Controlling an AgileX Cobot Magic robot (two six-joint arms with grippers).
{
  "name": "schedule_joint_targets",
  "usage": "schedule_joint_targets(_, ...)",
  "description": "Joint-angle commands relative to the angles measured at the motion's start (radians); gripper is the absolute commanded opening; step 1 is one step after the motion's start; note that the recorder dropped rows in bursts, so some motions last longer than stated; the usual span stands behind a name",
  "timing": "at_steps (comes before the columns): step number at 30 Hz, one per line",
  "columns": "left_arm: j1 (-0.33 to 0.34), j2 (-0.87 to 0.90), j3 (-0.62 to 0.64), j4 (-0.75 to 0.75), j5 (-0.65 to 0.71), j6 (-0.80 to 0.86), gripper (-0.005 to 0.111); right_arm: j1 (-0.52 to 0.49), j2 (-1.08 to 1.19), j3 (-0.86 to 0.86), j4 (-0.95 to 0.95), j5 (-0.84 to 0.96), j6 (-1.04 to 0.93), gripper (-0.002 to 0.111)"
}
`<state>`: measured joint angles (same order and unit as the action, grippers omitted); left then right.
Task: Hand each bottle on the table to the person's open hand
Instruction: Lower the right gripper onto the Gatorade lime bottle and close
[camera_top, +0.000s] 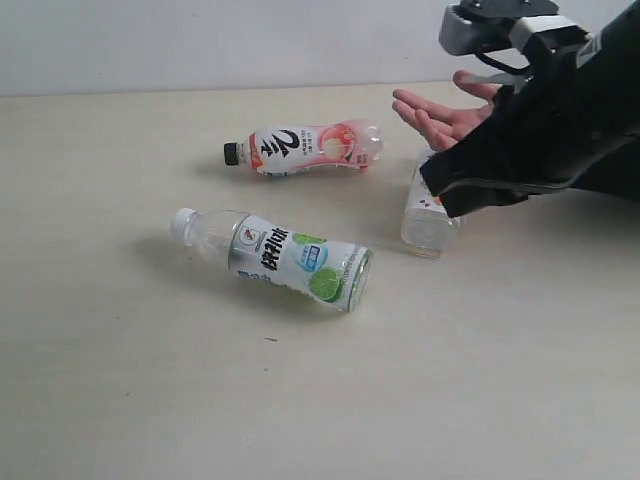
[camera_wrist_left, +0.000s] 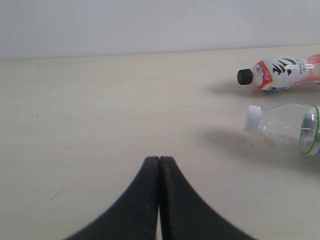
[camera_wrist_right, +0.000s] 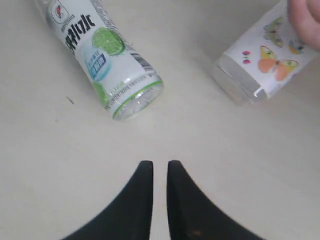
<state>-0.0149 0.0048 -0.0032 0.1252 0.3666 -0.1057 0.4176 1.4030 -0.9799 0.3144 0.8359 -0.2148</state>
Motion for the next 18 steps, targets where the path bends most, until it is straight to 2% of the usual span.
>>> schedule_joint_targets(1,0.002,-0.005,0.003,0.001,-0.005,-0.003,0.003,0.016,0.034,-0.033,0.077,0.011,-0.169,0.031)
schedule_joint_targets(4,0.002,-0.005,0.003,0.001,-0.005,-0.003,0.003,0.053,0.052,-0.048,0.075,-0.002,-0.193,0.053)
schedule_joint_targets(6,0.002,-0.005,0.003,0.001,-0.005,-0.003,0.003,0.089,0.065,-0.065,0.075,-0.005,-0.237,0.061)
schedule_joint_targets(11,0.002,-0.005,0.003,0.001,-0.005,-0.003,0.003,0.206,0.103,-0.111,0.049,-0.051,-0.455,0.066)
schedule_joint_targets(14,0.002,-0.005,0.003,0.001,-0.005,-0.003,0.003,0.259,0.145,-0.143,-0.006,-0.139,-0.462,0.067)
schedule_joint_targets(18,0.002,-0.005,0.003,0.001,-0.005,-0.003,0.003,0.303,0.236,-0.217,-0.010,-0.169,-0.469,0.067)
